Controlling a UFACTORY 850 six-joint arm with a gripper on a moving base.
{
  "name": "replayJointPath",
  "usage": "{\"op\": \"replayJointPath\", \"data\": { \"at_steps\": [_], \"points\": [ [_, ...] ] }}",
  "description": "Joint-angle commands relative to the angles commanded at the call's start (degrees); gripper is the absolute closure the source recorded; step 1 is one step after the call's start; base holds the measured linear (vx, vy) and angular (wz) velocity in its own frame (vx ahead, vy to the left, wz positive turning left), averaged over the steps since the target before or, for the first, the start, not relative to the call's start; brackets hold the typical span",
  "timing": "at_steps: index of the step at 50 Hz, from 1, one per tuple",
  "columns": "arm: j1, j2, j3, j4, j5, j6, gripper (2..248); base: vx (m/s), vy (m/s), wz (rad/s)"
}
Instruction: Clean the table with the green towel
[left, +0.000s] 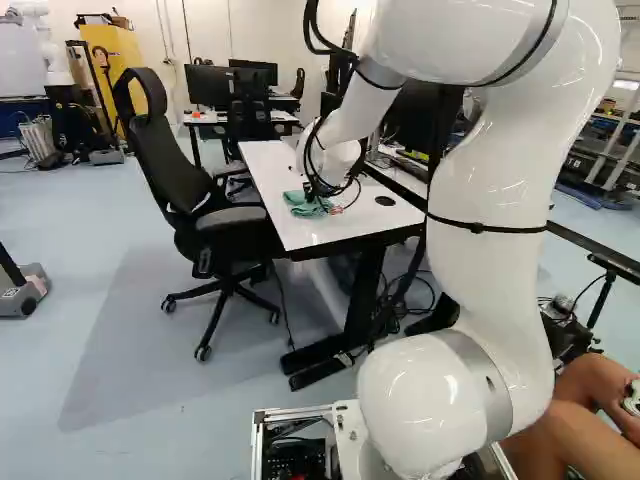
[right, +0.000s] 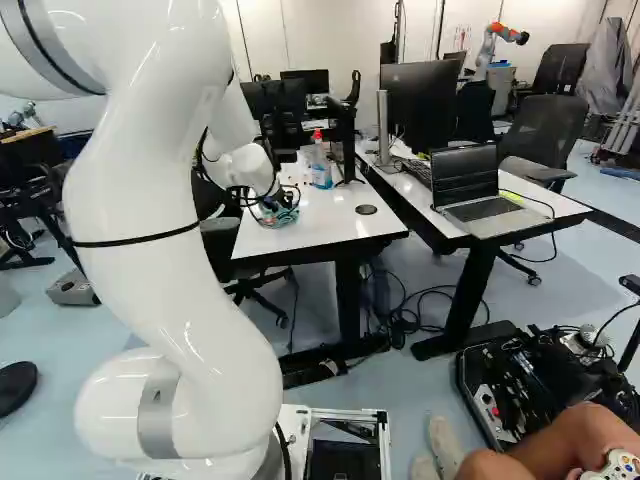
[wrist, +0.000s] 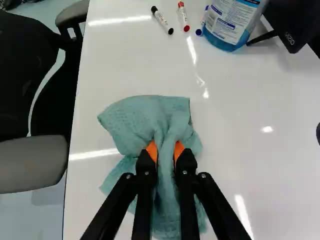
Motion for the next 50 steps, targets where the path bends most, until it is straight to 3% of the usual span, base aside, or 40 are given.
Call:
{"op": "replayJointPath", "data": {
  "at_steps": [20,36,50],
  "points": [
    [-2.81,-2.52,-3.11,0.0,0.0,0.0,195,0.0,0.0,0.0],
    [-2.71,-6.37,-7.99,0.0,0.0,0.0,195,0.0,0.0,0.0],
    [-1.26,-8.69,-11.0,0.0,0.0,0.0,195,0.0,0.0,0.0]
  ]
}}
